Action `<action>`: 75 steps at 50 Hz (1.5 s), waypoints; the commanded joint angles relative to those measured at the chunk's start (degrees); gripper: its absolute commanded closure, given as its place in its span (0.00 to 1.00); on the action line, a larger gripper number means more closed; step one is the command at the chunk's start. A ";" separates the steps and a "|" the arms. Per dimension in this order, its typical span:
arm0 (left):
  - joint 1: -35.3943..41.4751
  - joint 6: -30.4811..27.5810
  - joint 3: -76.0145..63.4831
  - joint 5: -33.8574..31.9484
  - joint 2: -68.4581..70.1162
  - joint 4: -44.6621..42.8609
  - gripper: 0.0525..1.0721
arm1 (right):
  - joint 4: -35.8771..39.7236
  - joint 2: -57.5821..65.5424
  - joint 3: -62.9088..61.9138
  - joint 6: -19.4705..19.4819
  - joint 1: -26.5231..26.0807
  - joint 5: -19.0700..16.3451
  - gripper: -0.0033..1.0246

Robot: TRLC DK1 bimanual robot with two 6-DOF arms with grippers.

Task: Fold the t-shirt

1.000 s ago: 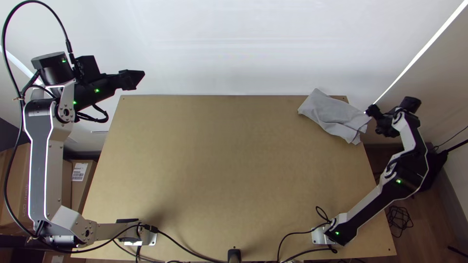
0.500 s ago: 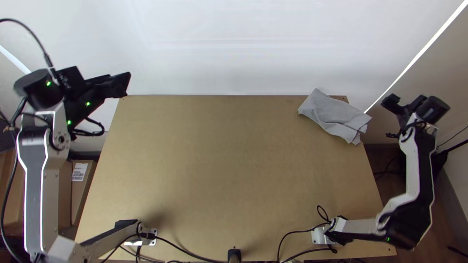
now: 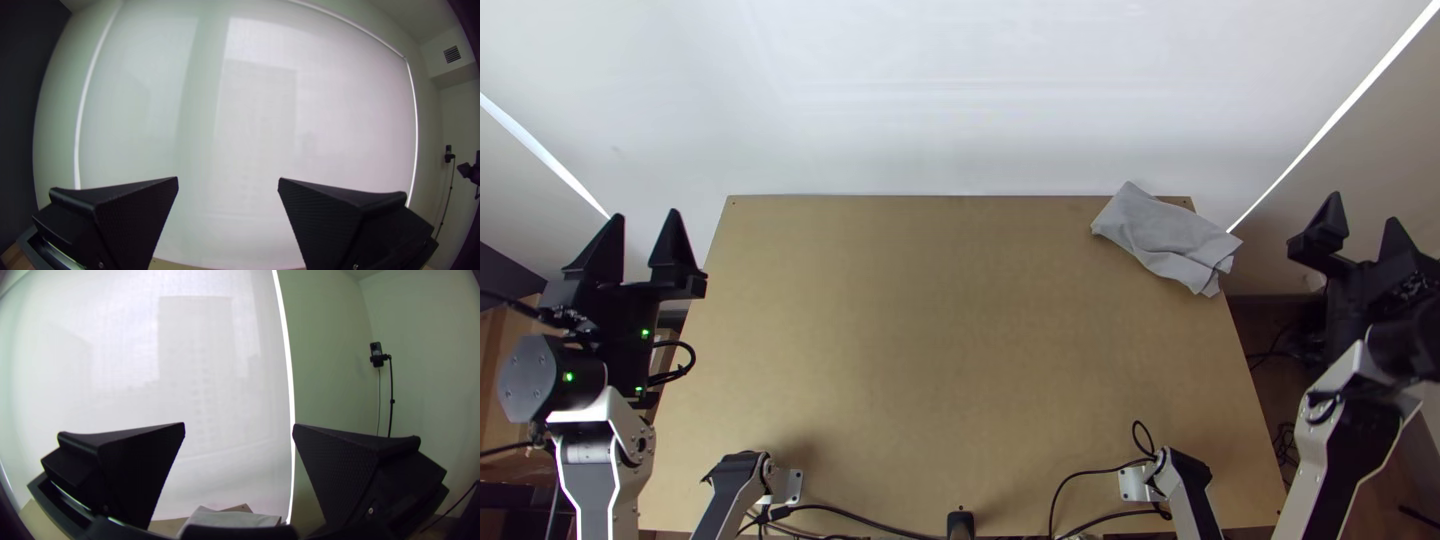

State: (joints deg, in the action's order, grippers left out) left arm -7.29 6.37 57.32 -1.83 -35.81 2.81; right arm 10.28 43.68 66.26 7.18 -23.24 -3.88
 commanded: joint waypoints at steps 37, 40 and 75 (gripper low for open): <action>-0.97 3.03 -43.35 2.53 32.21 -20.83 0.06 | -3.25 -30.67 -27.68 5.56 2.68 5.37 0.04; -0.09 2.86 -45.37 2.53 34.67 -20.74 0.06 | -3.16 -30.76 -28.03 6.53 2.68 5.46 0.04; 1.84 -0.13 -55.56 2.00 35.90 -18.37 0.05 | -16.44 -44.21 -60.63 -5.25 13.84 5.37 0.07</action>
State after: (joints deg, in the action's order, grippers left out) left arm -5.82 7.44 4.43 0.25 -0.36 -15.33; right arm -5.37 0.14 8.05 2.87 -10.48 1.10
